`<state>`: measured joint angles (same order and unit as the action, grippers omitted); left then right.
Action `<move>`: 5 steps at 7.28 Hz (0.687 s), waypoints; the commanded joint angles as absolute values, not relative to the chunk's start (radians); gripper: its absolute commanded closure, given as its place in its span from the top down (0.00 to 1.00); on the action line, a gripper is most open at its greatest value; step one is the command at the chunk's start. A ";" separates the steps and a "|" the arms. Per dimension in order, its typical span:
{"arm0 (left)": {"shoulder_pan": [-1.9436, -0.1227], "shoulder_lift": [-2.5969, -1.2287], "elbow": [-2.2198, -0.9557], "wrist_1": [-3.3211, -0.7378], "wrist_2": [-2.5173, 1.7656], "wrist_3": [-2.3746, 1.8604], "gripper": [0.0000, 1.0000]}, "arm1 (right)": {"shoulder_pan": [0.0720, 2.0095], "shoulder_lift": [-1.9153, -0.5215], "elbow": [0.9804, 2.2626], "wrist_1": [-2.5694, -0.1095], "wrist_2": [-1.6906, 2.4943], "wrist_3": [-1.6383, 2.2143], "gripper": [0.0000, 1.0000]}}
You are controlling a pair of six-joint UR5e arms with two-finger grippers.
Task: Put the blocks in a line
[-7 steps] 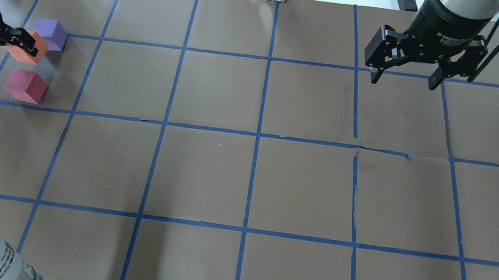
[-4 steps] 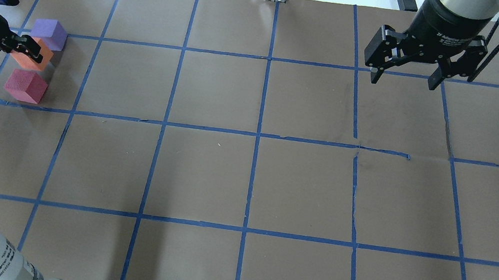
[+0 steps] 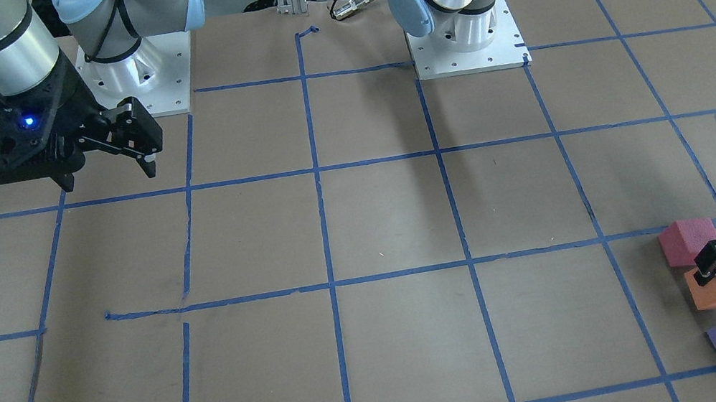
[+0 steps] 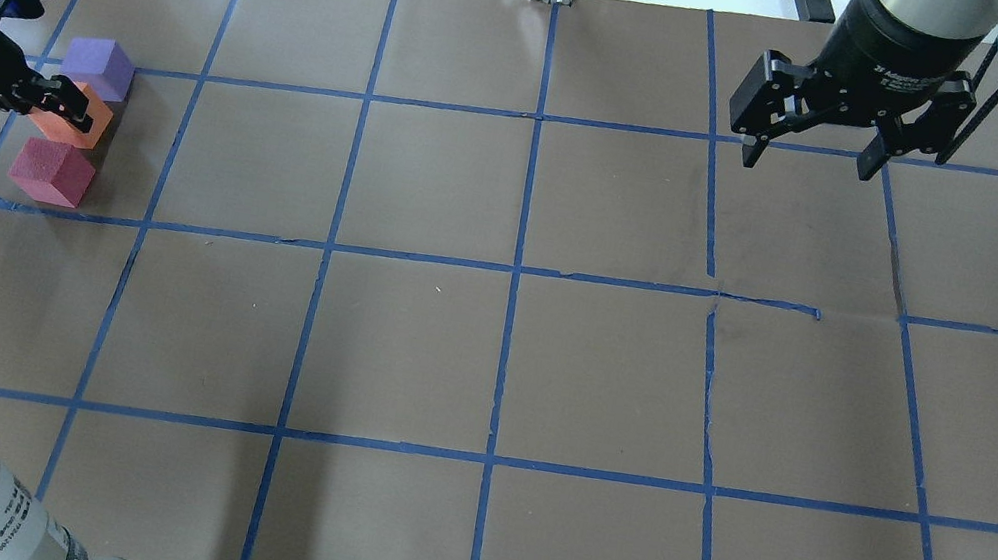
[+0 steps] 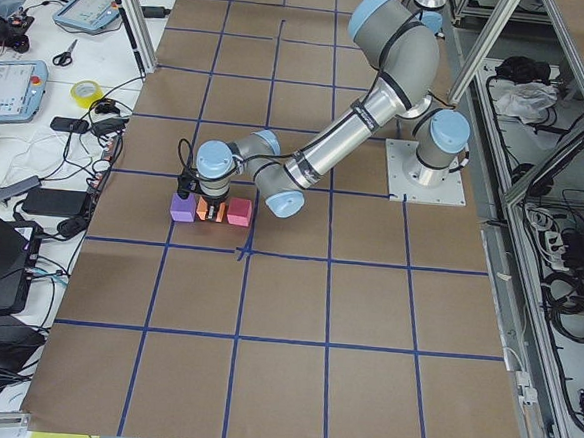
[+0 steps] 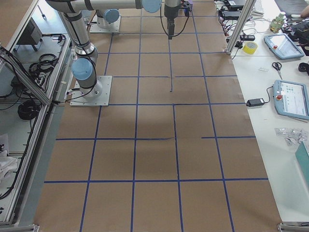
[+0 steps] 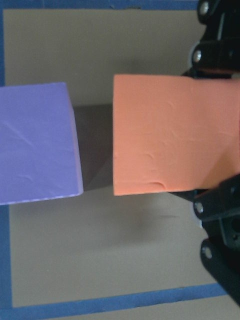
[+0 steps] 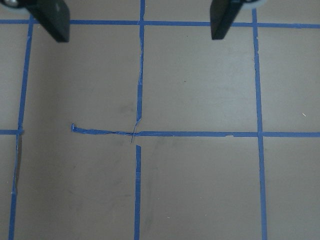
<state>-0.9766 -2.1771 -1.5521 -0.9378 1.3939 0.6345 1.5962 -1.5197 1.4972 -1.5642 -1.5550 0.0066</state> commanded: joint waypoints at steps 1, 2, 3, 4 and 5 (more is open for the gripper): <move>-0.979 -2.178 -1.560 -0.937 1.397 0.641 0.30 | 1.597 -1.520 1.499 -1.565 -1.557 0.006 1.00; -0.979 -2.177 -1.565 -0.934 1.399 0.652 0.77 | 1.597 -1.519 1.497 -1.568 -1.551 0.006 1.00; -0.979 -2.178 -1.565 -0.936 1.402 0.652 1.00 | 1.595 -1.517 1.497 -1.571 -1.551 0.006 1.00; -0.979 -2.172 -1.565 -0.936 1.402 0.649 1.00 | 1.597 -1.517 1.497 -1.571 -1.554 0.006 1.00; -0.986 -2.142 -1.562 -0.939 1.404 0.646 1.00 | 1.595 -1.517 1.497 -1.569 -1.554 0.006 1.00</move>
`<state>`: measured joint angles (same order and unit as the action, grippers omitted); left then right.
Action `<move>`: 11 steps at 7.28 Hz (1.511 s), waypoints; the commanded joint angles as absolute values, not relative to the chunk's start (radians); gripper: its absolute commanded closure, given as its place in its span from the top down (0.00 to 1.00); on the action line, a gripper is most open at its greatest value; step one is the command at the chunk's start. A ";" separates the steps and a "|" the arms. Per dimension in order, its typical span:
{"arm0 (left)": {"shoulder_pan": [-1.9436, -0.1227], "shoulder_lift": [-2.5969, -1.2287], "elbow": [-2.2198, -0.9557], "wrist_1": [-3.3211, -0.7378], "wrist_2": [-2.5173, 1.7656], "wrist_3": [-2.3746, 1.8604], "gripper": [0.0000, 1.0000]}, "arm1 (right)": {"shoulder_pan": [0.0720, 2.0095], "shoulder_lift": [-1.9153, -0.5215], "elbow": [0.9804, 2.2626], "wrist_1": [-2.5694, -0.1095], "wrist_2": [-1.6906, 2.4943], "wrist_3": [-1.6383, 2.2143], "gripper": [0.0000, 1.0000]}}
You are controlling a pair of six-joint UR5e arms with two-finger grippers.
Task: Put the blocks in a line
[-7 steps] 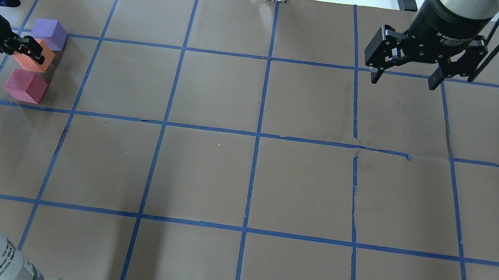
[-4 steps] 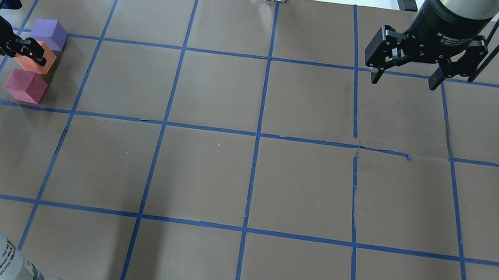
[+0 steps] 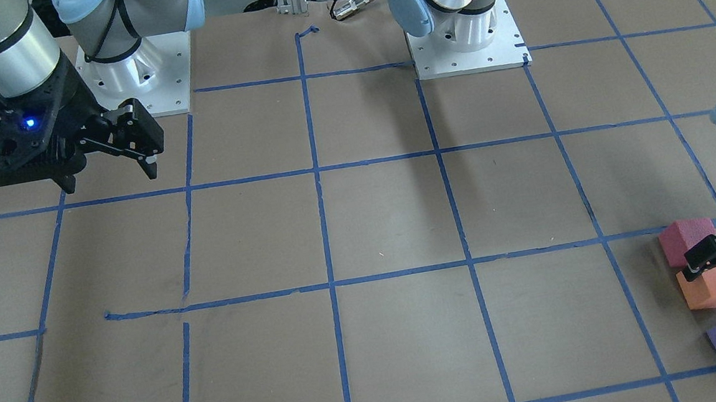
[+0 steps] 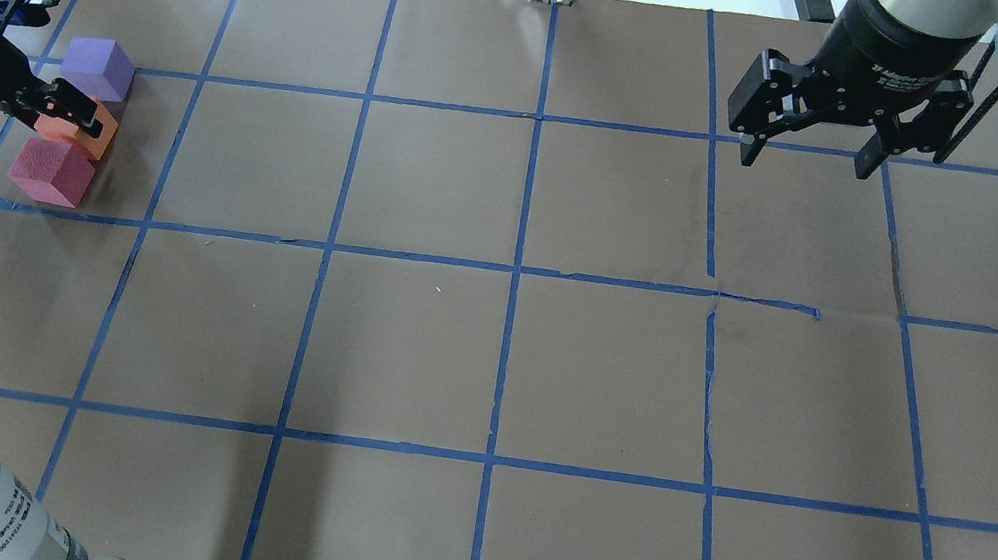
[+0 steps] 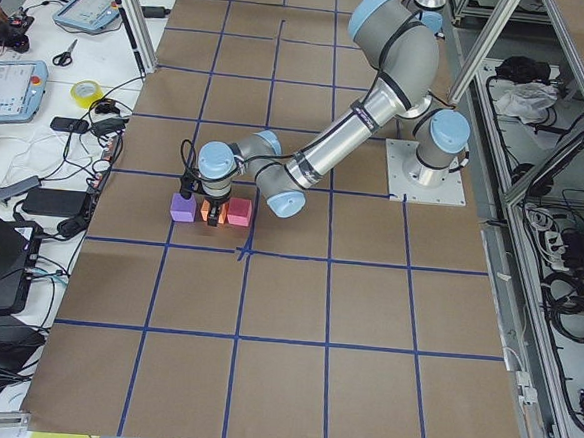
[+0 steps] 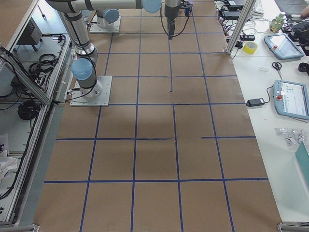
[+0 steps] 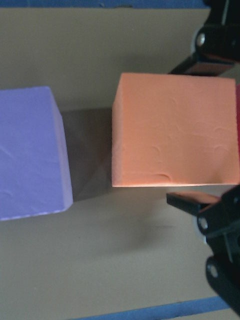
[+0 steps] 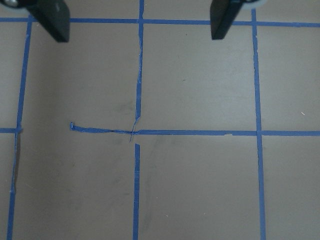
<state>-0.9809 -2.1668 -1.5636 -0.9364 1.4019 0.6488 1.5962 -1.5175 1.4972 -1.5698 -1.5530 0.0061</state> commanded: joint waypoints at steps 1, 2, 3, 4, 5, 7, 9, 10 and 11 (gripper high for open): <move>-1.008 -2.097 -1.554 -0.984 1.458 0.649 1.00 | 1.595 -1.517 1.497 -1.569 -1.554 0.006 1.00; -1.067 -2.012 -1.545 -1.115 1.472 0.640 1.00 | 1.595 -1.517 1.499 -1.569 -1.555 0.006 1.00; -1.150 -1.932 -1.536 -1.209 1.524 0.579 1.00 | 1.594 -1.517 1.499 -1.571 -1.555 0.006 1.00; -1.254 -1.854 -1.534 -1.265 1.538 0.437 1.00 | 1.594 -1.517 1.499 -1.569 -1.552 0.006 1.00; -1.366 -1.794 -1.532 -1.285 1.539 0.323 1.00 | 1.594 -1.517 1.499 -1.566 -1.552 0.006 1.00; -1.577 -1.743 -1.532 -1.301 1.543 0.160 1.00 | 1.595 -1.519 1.499 -1.566 -1.548 0.006 1.00; -1.698 -1.697 -1.528 -1.342 1.551 0.025 1.00 | 1.594 -1.517 1.499 -1.566 -1.551 0.008 1.00; -1.698 -1.683 -1.519 -1.404 1.578 0.026 1.00 | 1.595 -1.522 1.497 -1.565 -1.549 0.011 1.00; -1.684 -1.669 -1.503 -1.455 1.575 0.031 1.00 | 1.597 -1.520 1.497 -1.569 -1.548 0.009 1.00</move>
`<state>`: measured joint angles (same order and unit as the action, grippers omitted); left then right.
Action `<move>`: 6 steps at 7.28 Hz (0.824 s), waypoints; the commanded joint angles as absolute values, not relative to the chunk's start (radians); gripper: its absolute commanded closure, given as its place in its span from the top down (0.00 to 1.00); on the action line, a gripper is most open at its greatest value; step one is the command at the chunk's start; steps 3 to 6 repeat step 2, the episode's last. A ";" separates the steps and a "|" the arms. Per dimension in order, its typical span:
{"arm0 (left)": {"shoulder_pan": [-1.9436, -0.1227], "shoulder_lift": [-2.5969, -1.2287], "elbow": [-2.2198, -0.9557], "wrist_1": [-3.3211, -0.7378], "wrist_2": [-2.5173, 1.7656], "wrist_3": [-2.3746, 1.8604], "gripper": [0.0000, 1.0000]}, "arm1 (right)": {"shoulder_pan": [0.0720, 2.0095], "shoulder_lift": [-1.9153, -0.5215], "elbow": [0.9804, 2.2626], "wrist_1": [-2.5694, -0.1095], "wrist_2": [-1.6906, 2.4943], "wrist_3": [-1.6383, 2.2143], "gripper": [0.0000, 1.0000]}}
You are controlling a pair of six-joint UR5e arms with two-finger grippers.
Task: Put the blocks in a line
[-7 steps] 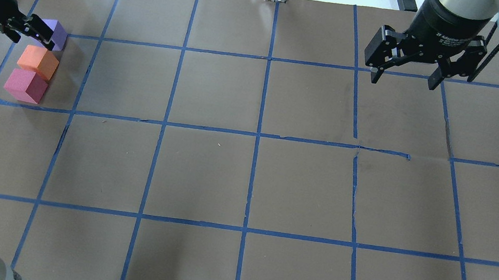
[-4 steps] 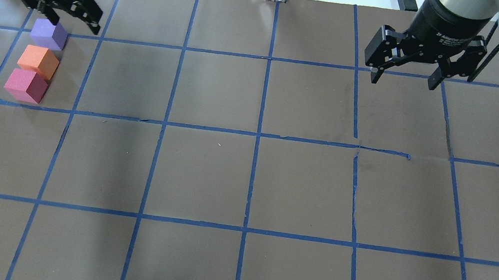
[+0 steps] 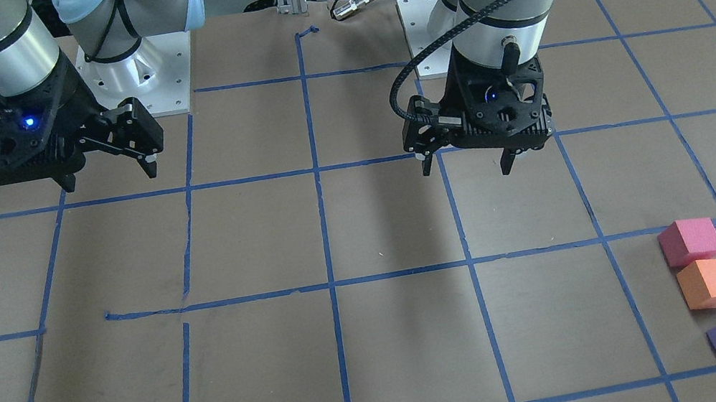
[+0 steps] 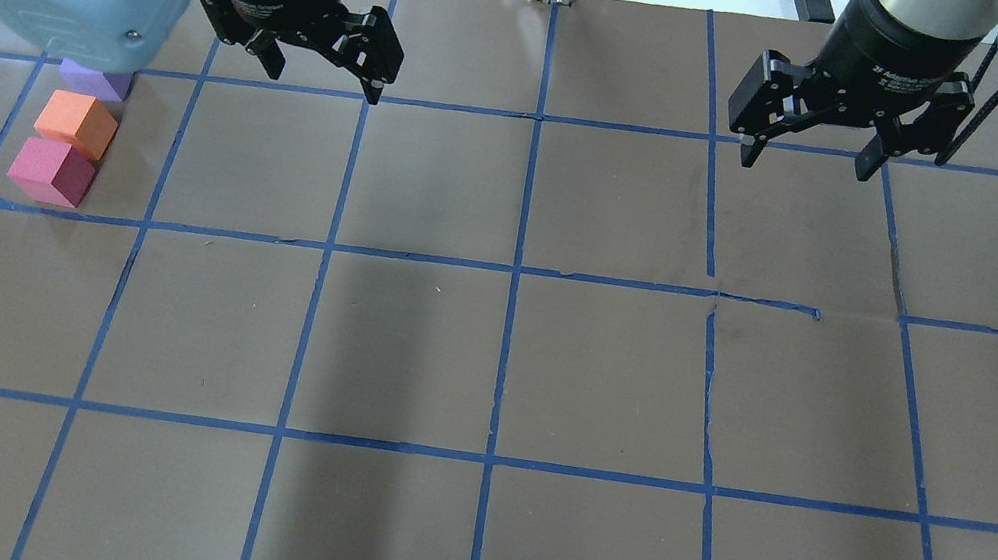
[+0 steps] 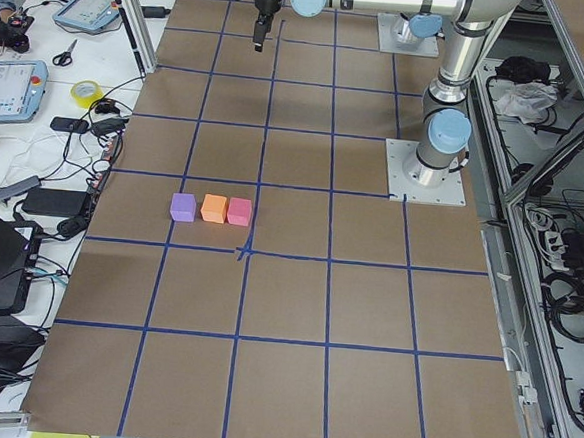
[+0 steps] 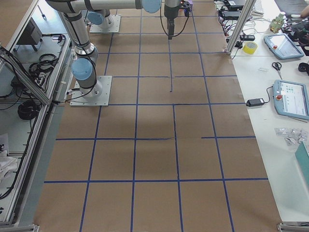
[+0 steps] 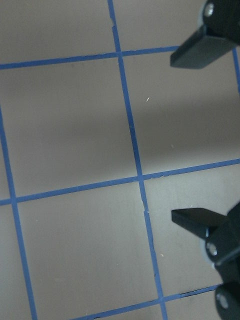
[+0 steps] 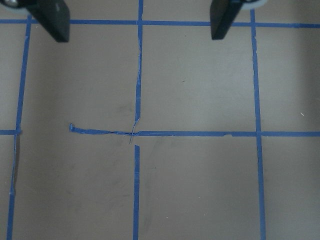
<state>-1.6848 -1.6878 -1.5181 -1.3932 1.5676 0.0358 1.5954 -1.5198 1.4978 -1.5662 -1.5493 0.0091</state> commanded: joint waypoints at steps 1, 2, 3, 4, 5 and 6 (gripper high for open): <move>-1.643 -1.664 -1.481 -1.495 1.566 0.031 1.00 | 1.597 -1.517 1.497 -1.578 -1.548 0.009 1.00; -1.616 -1.663 -1.476 -1.528 1.563 0.032 1.00 | 1.595 -1.516 1.497 -1.580 -1.548 0.008 1.00; -1.616 -1.663 -1.476 -1.528 1.563 0.032 1.00 | 1.595 -1.516 1.497 -1.580 -1.548 0.008 1.00; -1.616 -1.663 -1.476 -1.528 1.563 0.032 1.00 | 1.595 -1.516 1.497 -1.580 -1.548 0.008 1.00; -1.616 -1.663 -1.476 -1.528 1.563 0.032 1.00 | 1.595 -1.516 1.497 -1.580 -1.548 0.008 1.00; -1.616 -1.663 -1.476 -1.528 1.563 0.032 1.00 | 1.595 -1.516 1.497 -1.580 -1.548 0.008 1.00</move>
